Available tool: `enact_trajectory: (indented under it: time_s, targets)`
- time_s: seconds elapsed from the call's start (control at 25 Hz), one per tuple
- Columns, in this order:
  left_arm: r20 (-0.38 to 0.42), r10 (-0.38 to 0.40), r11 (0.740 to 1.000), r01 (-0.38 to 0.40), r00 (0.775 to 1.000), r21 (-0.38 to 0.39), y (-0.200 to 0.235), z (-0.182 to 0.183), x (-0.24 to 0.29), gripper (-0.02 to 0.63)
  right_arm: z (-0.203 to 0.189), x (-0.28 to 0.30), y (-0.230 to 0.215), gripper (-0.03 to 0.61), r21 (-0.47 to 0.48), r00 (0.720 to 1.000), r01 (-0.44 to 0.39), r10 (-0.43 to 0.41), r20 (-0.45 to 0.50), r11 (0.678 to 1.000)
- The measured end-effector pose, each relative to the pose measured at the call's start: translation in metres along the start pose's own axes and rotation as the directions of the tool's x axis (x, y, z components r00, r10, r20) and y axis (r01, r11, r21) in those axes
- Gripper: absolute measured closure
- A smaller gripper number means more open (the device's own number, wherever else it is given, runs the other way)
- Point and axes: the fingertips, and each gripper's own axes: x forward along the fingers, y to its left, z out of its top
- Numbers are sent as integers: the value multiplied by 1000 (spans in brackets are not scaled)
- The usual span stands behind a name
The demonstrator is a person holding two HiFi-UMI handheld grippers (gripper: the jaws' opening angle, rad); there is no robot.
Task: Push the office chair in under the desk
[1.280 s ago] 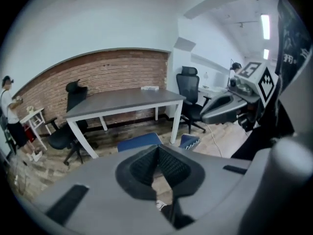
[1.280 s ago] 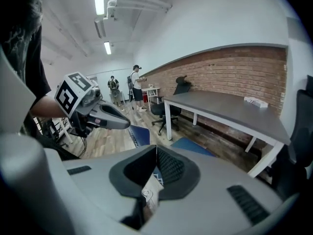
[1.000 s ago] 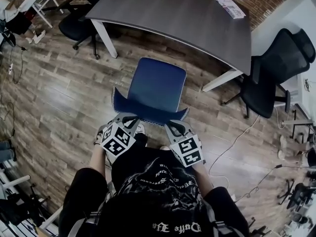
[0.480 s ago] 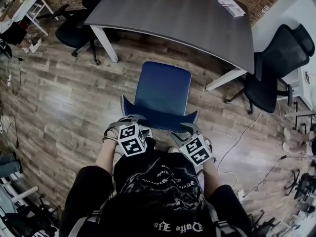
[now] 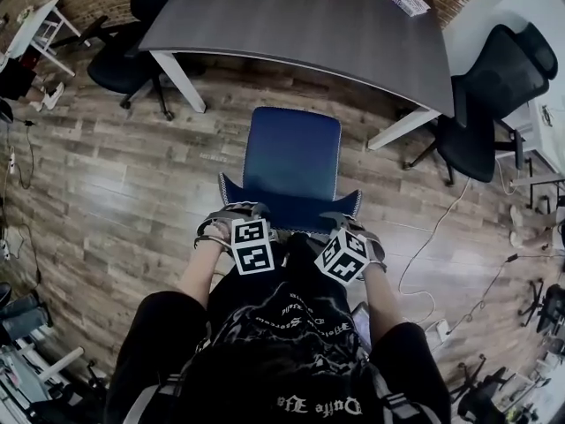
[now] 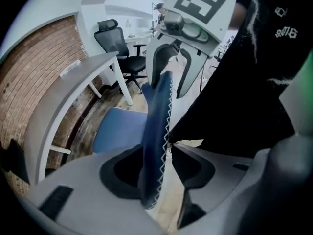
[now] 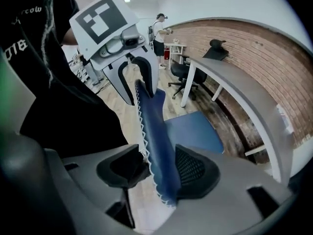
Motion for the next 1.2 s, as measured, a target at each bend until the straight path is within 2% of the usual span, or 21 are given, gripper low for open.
enact_trajectory:
  time_s: [0.28,0.56,0.68,0.72,0.8,0.92,1.08,1.2]
  targets:
    - [-67,-2,999,5,998,45,-2,-8,17,420,-5,17,1,344,-78,997,-25,19,-79,997]
    - [-110,-10,998,17,994,67,3,-12,35,434,-12,35,2,353,-101,994,-42,32,-106,994]
    - [-129,9,997,1,992,77,7,-14,40,465,-11,37,-1,381,-122,994,-22,8,-113,992]
    - [-134,11,998,-2,991,70,7,-15,42,469,-11,37,-2,412,-132,994,-12,-3,-114,991]
    - [-140,6,999,1,990,49,7,-15,43,474,-10,37,-1,425,-147,994,-2,-15,-112,989]
    - [-139,-9,998,18,990,64,9,-15,44,483,-10,38,-3,437,-139,994,-2,-13,-109,990]
    - [-126,-42,996,52,991,73,6,-16,45,494,-9,39,-1,449,-104,992,-64,52,-112,992]
    - [-131,-56,995,67,990,79,4,-14,45,508,-10,38,-2,462,-118,993,-55,43,-106,991]
